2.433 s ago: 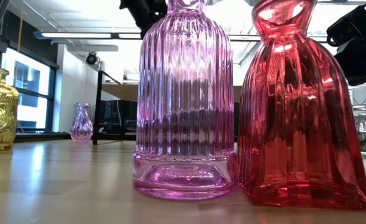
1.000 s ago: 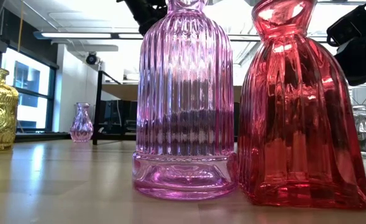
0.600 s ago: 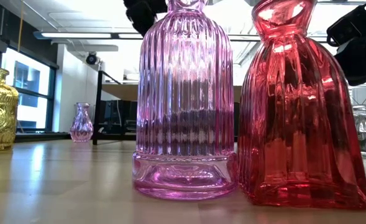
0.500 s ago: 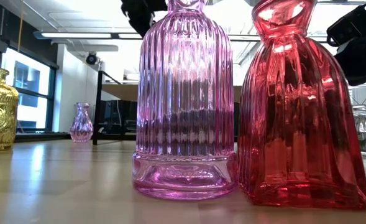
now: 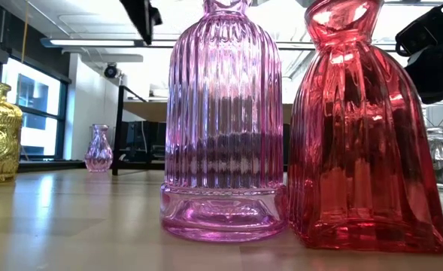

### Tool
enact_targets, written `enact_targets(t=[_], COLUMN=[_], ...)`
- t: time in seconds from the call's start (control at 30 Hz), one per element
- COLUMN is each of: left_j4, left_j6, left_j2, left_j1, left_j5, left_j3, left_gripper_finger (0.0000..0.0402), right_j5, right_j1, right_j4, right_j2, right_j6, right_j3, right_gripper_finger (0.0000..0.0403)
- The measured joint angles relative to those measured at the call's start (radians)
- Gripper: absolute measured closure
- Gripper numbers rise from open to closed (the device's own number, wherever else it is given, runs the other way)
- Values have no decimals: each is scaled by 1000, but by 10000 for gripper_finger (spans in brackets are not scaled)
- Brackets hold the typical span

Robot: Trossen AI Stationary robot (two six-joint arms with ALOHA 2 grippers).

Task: Sort vases onto shelf
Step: Put the top purple vase on the shelf

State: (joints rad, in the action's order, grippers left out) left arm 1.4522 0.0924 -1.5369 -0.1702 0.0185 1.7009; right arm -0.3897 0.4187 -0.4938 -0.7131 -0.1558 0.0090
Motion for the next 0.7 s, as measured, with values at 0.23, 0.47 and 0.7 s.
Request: enact_targets(t=[0.23,0.47,0.7], left_j4=[-44,-52,-64], left_j6=[-92,-98,-39], left_j2=[187,325,391], left_j1=[27,-46,-189], left_j5=[99,151,170], left_j3=[-173,-298,-390], left_gripper_finger=[262,262,262], right_j5=[0,0,0], right_j1=[0,0,0], right_j4=[0,7,8], right_j2=[0,0,0], right_j6=[0,0,0], right_j3=[0,0,0], right_gripper_finger=[308,308,308])
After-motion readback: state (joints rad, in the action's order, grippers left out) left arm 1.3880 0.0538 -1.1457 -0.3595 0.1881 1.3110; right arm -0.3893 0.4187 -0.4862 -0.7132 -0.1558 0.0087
